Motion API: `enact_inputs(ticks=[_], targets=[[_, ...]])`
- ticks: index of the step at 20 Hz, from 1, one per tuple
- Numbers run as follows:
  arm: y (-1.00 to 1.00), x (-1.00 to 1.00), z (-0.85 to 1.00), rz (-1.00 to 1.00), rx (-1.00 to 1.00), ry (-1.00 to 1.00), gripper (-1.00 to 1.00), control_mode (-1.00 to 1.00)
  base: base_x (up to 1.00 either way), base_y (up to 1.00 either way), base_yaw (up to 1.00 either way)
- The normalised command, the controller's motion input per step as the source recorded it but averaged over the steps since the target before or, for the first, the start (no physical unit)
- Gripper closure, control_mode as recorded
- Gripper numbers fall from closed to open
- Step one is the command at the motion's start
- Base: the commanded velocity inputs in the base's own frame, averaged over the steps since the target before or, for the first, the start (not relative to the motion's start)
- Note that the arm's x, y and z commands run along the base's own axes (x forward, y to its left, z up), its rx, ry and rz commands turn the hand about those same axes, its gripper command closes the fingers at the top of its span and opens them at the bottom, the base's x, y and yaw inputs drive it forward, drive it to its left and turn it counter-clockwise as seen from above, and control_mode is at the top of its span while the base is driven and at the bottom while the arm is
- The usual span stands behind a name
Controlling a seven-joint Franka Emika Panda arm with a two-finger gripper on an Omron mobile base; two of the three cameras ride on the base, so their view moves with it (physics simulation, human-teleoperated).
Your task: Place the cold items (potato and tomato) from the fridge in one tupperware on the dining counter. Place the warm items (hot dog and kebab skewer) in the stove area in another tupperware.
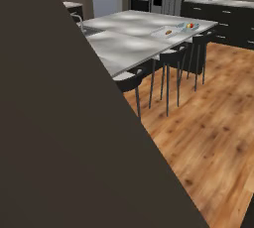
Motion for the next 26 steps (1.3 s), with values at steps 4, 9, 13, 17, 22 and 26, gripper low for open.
enact_inputs(ticks=[4, 9, 13, 17, 22, 26], targets=[[0.0, 0.0, 0.0, 0.0, 0.0, 0.0, 1.0, 1.0, 0.83, -1.0, 0.36], [0.0, 0.0, 0.0, 0.0, 0.0, 0.0, 1.0, 1.0, 0.84, -0.99, 0.38], [0.0, 0.0, 0.0, 0.0, 0.0, 0.0, 1.0, 1.0, 0.86, -0.99, 0.39], [0.0, 0.0, 0.0, 0.0, 0.0, 0.0, 1.0, 1.0, 0.78, -1.0, 0.36], [0.0, 0.0, 0.0, 0.0, 0.0, 0.0, 1.0, 1.0, 0.74, -1.0, 0.36], [0.0, 0.0, 0.0, 0.0, 0.0, 0.0, 1.0, 1.0, 0.72, -1.0, 0.38]])
